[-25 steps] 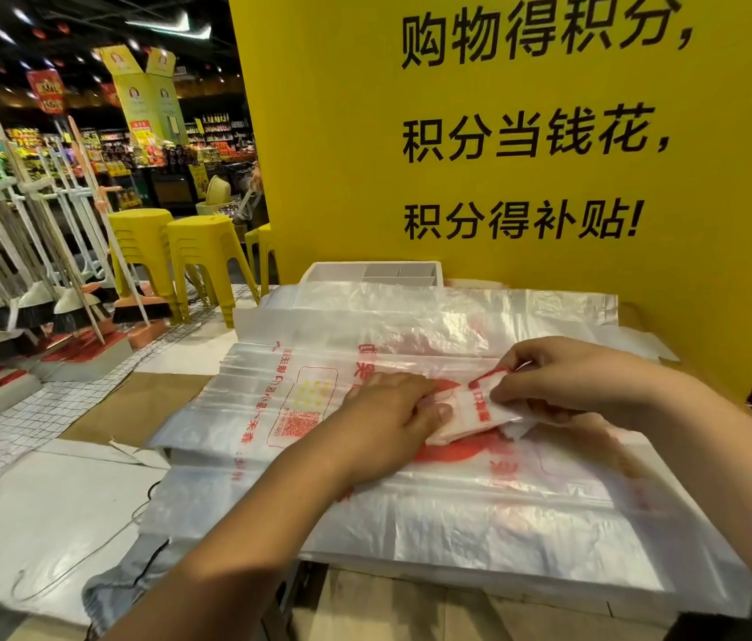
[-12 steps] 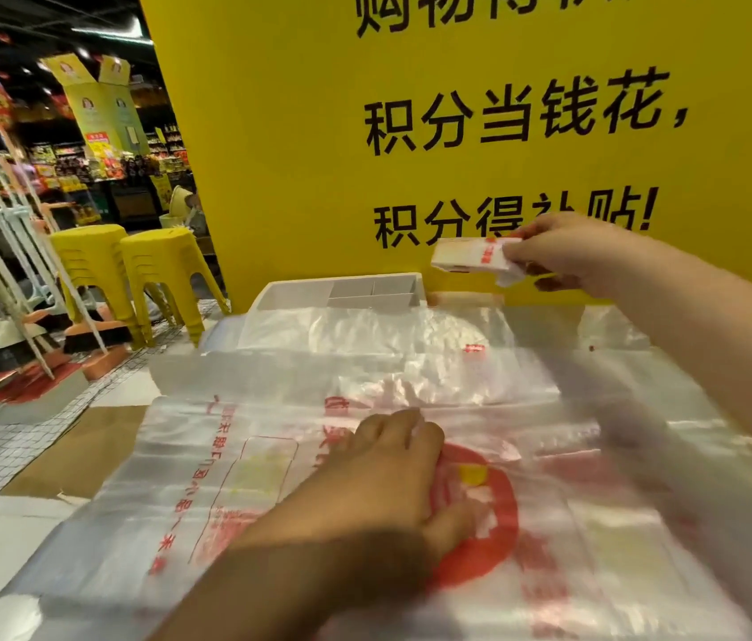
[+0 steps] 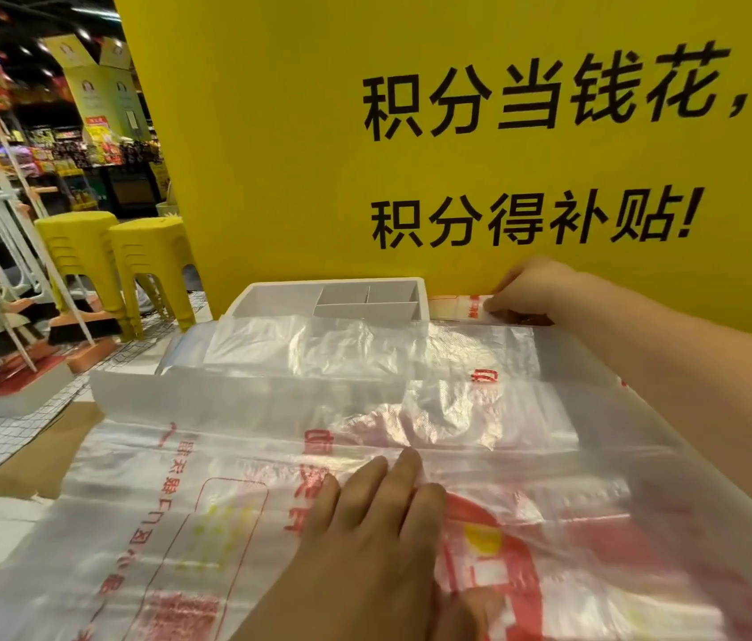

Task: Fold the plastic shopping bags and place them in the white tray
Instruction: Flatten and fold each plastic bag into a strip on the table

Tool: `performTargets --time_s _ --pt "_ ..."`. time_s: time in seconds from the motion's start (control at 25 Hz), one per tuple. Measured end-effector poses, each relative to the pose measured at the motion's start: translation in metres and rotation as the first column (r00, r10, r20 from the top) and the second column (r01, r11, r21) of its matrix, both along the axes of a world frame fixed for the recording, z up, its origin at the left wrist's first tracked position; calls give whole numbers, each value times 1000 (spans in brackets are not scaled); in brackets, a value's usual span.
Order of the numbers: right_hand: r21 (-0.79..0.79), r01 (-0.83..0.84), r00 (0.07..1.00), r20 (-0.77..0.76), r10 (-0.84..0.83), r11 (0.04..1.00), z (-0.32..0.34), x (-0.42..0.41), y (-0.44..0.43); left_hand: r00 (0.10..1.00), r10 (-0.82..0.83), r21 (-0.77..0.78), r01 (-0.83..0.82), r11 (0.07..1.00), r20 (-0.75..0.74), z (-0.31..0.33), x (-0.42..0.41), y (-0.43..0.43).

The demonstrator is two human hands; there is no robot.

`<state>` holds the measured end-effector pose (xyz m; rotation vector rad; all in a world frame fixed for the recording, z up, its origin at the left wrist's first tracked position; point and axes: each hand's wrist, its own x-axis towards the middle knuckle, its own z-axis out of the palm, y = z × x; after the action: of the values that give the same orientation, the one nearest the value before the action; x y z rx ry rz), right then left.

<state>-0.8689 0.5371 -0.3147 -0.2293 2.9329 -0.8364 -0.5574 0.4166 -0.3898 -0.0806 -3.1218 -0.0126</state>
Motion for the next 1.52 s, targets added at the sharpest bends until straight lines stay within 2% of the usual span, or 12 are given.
performTargets --time_s 0.12,0.28,0.4,0.6,0.84,0.92,1.04,1.16,1.24,1.32,1.4,1.52 --pt "26 35 999 -17 -35 999 -3 3 3 999 -6 0 6 1000 -38 2 2 -1" --pt "-5 47 997 -61 -47 999 4 12 8 999 -5 91 1 996 42 20 2 6" --pt "-3 25 986 -168 -25 1000 19 27 15 997 -11 73 17 997 -75 19 7 6" --pt "45 -74 896 -436 86 996 45 89 35 991 22 147 -42 988 131 35 15 10" --pt "130 -273 782 -547 299 953 21 195 70 998 -24 180 13 984 55 31 16 8" --pt "141 -357 751 -544 374 923 3 232 86 1000 8 179 -12 984 23 30 18 9" --pt "152 -513 728 -445 522 845 -26 291 102 998 40 147 -33 989 -43 30 23 14" --pt "206 -531 753 -329 569 822 -47 319 113 983 59 207 -23 978 -172 35 35 17" --pt "254 -508 777 -277 565 823 -51 322 120 971 13 285 57 957 -237 39 59 11" --pt "321 -498 791 -213 574 806 -51 321 125 979 -77 285 130 950 -190 41 94 1" --pt "356 -487 809 -160 565 798 -51 319 126 992 -94 225 111 968 -81 37 126 -10" --pt "362 -467 800 -217 560 807 -48 326 125 993 -72 149 85 985 -89 27 140 -21"
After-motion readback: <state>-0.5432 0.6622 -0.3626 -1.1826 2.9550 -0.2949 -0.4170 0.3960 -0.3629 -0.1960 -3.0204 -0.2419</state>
